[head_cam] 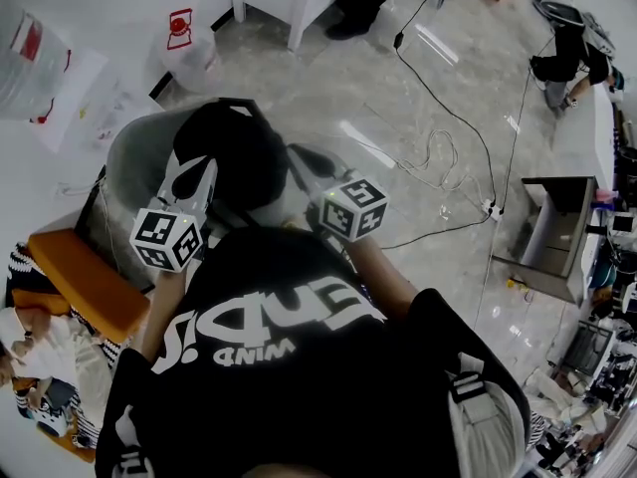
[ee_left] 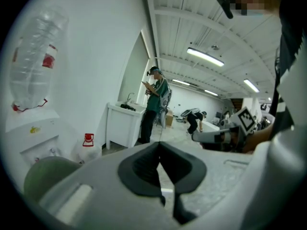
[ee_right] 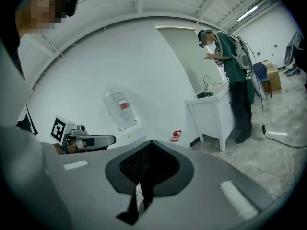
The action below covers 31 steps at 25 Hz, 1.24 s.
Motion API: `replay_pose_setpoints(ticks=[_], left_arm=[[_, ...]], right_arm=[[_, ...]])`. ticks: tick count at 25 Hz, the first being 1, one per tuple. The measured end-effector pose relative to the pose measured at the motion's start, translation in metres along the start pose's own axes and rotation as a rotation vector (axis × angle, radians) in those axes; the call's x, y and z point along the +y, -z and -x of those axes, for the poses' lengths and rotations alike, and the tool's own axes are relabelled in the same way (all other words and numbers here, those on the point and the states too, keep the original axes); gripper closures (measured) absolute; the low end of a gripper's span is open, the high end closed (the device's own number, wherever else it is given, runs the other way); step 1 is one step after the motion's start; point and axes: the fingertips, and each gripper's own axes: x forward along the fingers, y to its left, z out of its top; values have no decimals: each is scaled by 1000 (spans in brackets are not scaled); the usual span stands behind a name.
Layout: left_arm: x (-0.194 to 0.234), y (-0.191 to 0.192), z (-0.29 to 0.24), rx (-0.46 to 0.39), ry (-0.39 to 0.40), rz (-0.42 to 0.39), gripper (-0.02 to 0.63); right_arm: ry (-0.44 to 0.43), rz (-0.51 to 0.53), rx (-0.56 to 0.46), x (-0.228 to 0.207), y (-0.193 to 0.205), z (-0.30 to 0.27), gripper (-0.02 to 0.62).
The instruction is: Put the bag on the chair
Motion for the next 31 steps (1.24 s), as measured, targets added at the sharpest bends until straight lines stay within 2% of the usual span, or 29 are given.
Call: replay_pose_setpoints(ticks=[31], left_arm=[[6, 18, 9, 50, -51, 31, 604]], right_arm=[[-12, 11, 69, 6, 17, 2, 594]])
